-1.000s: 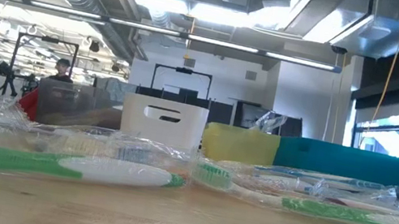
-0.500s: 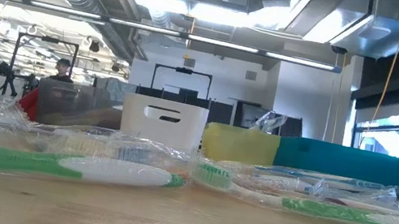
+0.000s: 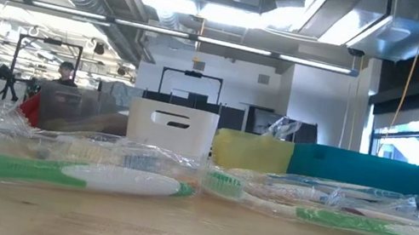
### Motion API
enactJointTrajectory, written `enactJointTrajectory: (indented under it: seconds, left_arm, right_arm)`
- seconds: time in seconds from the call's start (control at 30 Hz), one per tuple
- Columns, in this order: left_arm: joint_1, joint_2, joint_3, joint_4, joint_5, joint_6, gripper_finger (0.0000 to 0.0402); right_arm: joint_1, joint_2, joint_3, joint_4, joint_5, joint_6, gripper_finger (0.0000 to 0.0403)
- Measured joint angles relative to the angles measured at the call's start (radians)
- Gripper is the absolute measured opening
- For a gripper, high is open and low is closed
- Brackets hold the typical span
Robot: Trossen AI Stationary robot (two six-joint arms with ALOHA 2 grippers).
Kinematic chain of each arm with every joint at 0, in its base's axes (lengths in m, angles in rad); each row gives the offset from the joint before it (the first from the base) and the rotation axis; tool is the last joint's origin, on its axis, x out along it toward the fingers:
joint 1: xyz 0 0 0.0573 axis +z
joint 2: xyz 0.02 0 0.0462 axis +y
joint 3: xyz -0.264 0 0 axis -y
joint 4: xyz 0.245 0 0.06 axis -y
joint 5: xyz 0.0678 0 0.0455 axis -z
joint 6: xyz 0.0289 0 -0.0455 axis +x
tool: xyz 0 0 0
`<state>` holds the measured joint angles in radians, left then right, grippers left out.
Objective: Pick & Place Toothbrushes
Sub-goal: Put the green toothbrush into the blue bin
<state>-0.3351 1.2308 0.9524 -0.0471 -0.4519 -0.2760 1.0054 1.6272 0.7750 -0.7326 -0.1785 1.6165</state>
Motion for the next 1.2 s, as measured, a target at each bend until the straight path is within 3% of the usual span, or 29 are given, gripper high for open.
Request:
enactJointTrajectory:
  seconds: [0.3,0.47,0.9,1.2]
  left_arm:
    - [0.000,0.009,0.000,-0.004,0.000,0.000,0.0155]
    - [0.000,0.049,0.000,-0.017,0.000,0.008,0.0155]
    - [-0.051,0.163,0.000,-0.016,0.000,0.033,0.0155]
    - [-0.109,0.169,0.000,-0.015,-0.003,0.024,0.0155]
  right_arm:
    - [-0.008,0.001,-0.002,-0.004,-0.009,0.008,0.0014]
    - [-0.015,0.007,0.017,-0.019,0.007,0.007,0.0027]
    - [-0.041,0.014,0.157,-0.177,0.136,-0.074,0.0012]
    - [-0.074,0.011,0.274,-0.306,0.333,-0.162,0.0012]
